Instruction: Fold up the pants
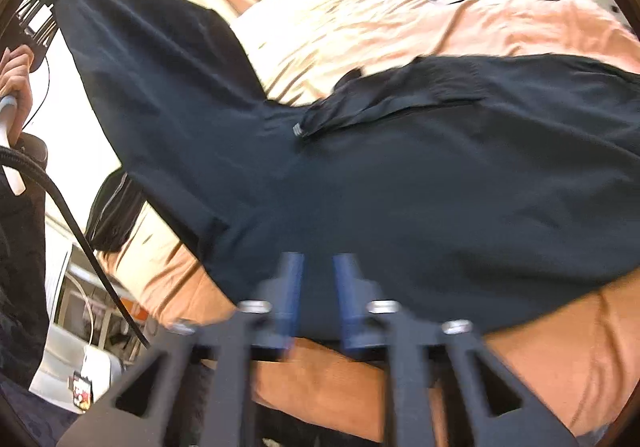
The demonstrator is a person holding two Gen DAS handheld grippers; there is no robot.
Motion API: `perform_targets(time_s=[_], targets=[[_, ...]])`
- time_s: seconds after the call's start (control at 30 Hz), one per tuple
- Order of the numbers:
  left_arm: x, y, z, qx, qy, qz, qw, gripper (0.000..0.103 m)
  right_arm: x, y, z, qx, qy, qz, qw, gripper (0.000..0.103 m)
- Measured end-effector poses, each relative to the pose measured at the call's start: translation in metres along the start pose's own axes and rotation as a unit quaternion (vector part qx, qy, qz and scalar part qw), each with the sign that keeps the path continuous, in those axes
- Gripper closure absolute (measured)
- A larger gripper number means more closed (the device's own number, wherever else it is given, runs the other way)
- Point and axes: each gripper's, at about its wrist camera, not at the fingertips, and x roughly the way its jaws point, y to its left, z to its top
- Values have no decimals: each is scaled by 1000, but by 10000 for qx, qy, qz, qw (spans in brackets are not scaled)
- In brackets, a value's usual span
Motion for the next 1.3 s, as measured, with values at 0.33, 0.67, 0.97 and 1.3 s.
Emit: perform_targets(time_s=[0.33,0.67,0.97,1.3], targets=[[45,-65,-6,376,284,-341,9983,100,-58,-38,-26,336,-423,1,9985,26],[108,-129,-39,550,744,-644,9936,100,-108,-73,-48,613,-815,-167,9946,26],[196,-174,-101,664,1637,-690,9819,100,-153,-113,-81,1083,-1108,-339,9873,26],[261,-212,-179,1001,2482,-778,9604,100,-182,-149,-106,1634,-1426,-489,9750,26]])
